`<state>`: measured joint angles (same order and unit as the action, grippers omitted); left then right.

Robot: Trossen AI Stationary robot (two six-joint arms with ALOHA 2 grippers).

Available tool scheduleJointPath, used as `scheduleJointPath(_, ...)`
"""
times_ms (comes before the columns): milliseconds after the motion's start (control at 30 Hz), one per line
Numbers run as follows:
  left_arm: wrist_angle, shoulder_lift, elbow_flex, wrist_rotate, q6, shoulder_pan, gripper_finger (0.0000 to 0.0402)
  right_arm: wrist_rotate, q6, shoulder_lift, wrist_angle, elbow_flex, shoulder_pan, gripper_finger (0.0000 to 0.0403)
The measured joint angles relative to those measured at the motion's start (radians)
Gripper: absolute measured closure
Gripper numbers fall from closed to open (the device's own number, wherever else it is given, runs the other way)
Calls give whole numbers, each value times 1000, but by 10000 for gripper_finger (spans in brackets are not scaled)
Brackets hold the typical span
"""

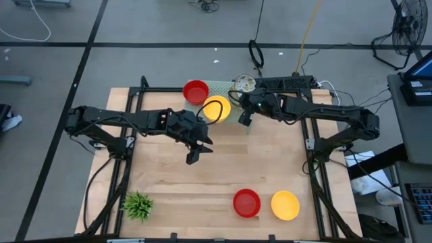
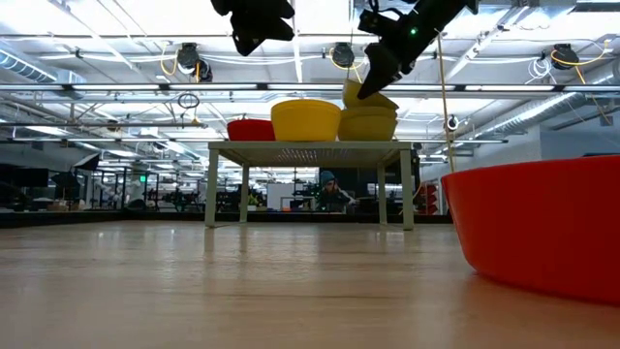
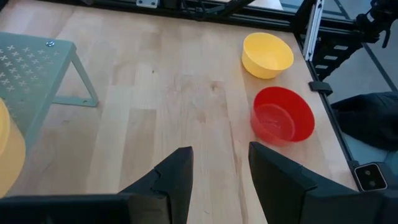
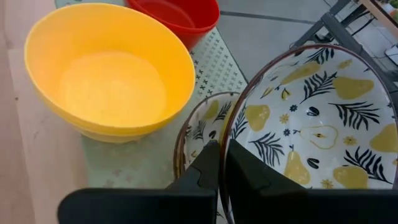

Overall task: Pick & Place Mini bowls
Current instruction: Stack the white patterned bowl on the white patterned bowl on the shelf

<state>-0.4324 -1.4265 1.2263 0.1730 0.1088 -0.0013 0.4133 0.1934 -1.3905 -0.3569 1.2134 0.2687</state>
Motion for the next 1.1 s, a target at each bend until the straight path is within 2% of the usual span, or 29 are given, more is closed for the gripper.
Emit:
scheduleJointPath(200, -1, 0, 0, 0, -1, 0, 243, -4, -29, 0, 0, 0, 0, 395)
scheduleJointPath(367, -11, 0, 0, 0, -1, 0, 243, -85, -29, 0, -1, -1, 0, 395)
scheduleJointPath(967, -13, 0, 0, 0, -1, 0, 243, -78, -48, 0, -37, -1, 0, 394)
scheduleJointPath(1100, -13, 0, 0, 0, -1, 0, 243, -78, -48, 0, -37, -1, 0, 380)
